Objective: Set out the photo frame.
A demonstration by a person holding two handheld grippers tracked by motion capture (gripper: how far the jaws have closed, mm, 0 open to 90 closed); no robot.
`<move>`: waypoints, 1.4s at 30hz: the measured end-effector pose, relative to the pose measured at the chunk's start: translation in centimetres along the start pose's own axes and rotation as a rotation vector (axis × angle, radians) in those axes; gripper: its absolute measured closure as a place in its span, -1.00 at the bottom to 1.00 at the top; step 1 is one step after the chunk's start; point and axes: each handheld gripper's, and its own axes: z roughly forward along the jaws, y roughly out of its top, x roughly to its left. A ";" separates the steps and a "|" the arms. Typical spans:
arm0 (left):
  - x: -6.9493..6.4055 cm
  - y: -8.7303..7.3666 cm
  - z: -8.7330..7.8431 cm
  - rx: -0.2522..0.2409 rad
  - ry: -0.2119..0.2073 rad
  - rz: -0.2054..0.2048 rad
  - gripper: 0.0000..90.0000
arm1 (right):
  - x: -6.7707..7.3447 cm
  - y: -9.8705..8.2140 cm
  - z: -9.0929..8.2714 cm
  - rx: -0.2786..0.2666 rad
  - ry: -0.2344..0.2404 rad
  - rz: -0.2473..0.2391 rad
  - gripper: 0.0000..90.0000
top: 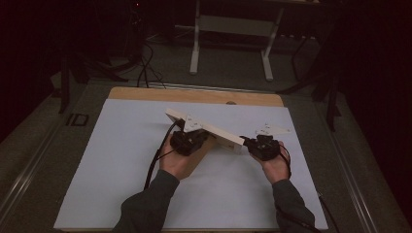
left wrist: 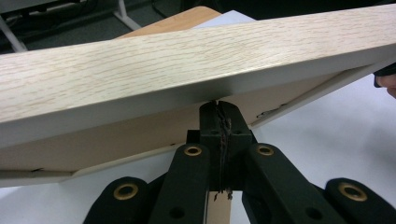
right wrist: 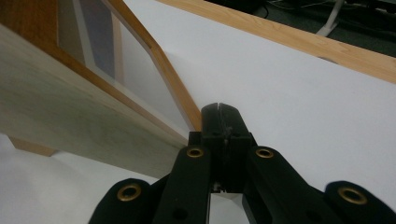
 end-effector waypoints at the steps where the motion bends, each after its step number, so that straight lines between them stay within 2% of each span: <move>1: 0.0 0.0 0.0 -0.002 0.000 0.001 1.00 | 0.0 0.0 0.0 0.000 0.001 -0.001 1.00; 27: -0.7 0.1 0.5 0.012 -0.014 0.020 1.00 | 0.4 -0.1 -0.1 -0.005 0.014 -0.003 1.00; 42: -0.5 0.1 0.5 0.016 -0.007 0.010 1.00 | 1.7 -0.1 0.0 -0.008 0.042 -0.034 1.00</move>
